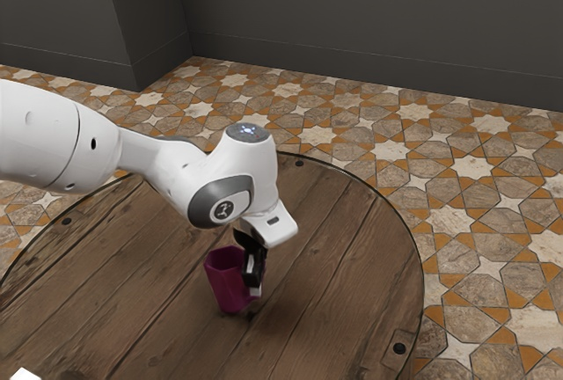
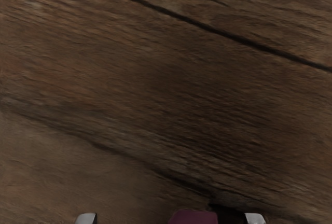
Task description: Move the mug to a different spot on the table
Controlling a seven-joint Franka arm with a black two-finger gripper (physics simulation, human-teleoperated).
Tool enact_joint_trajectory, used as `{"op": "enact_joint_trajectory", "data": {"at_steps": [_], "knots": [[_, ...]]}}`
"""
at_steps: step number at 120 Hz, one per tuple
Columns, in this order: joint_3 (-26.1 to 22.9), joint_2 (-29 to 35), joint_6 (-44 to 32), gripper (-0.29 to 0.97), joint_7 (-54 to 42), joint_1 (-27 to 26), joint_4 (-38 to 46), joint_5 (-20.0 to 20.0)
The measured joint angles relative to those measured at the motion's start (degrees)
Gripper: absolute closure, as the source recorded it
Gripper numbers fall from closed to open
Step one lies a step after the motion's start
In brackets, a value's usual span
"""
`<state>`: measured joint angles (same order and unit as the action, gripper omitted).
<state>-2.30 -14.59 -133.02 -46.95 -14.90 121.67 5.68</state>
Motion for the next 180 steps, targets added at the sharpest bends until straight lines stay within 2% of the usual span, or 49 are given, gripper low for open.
{"op": "enact_joint_trajectory", "data": {"at_steps": [12,33,57,84,102,116,138,180], "knots": [[0.13,0.05,0.18,0.49,1.21,0.12,-0.08,0.61],[0.15,0.03,4.54,0.62,4.60,0.13,-1.26,5.03],[-1.16,0.47,11.26,0.63,9.25,-0.32,-4.70,14.13],[-1.55,-0.15,15.36,0.64,14.44,1.76,-5.32,20.82],[-1.40,-3.53,16.55,0.66,16.40,5.71,-7.96,21.80],[-1.37,-5.90,16.84,0.74,17.38,6.90,-11.07,22.51],[-1.35,-9.72,16.87,0.79,18.27,9.47,-14.89,23.18],[-1.30,-13.11,16.04,0.79,18.60,12.32,-17.17,23.55]]}}
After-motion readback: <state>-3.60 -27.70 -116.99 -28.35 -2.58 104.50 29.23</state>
